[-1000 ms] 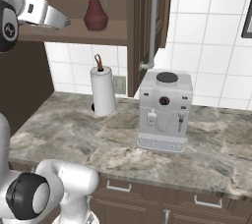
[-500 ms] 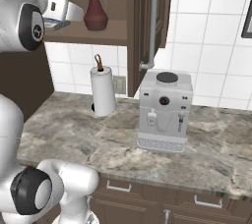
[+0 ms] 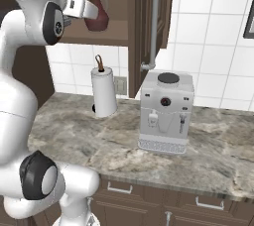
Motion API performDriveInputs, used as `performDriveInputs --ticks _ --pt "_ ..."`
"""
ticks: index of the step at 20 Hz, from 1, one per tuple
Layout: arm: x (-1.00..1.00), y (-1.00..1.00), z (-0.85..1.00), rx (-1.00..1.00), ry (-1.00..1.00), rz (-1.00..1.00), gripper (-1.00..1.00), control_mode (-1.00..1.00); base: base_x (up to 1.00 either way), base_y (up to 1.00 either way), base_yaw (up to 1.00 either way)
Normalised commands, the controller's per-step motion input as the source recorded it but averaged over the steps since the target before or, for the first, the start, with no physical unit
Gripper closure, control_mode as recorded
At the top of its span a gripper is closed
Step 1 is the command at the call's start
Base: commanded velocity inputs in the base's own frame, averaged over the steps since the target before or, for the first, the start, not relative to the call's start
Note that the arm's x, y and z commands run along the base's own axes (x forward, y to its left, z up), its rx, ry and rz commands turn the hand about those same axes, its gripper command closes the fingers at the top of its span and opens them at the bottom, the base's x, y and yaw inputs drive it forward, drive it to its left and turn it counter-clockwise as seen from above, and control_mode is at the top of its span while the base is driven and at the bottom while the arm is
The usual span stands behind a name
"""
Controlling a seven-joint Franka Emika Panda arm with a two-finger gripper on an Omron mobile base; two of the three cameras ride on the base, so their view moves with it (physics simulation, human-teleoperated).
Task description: The dining table condiment station is running low on oil/vinegar bottle. Refill the condiment station by opening the cabinet and taking the oil/vinegar bottle from the cabinet and placing it on the dining table.
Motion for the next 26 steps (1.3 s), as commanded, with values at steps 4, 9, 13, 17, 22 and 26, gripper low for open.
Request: performDriveInputs --ticks 4,9,13,17,22,26 --pt "0.49 0.0 0.07 0.0 0.06 0.0 -1.0 -1.0 0.0 0.0 0.0" --pt "0.37 0.0 -0.07 -0.08 -0.09 0.03 -1.0 -1.0 0.0 0.0 0.0" --pt "0.48 0.01 -0.04 -0.06 -0.12 0.01 -1.0 -1.0 0.0 0.0 0.0" --pt "0.61 0.07 0.0 -0.03 0.0 0.0 -1.0 -1.0 0.0 0.0 0.0" --pt "0.63 0.03 0.04 -0.01 0.0 0.0 -1.0 -1.0 0.0 0.0 0.0" --pt "0.47 0.0 0.12 0.0 0.0 0.0 -1.0 -1.0 0.0 0.0 0.0"
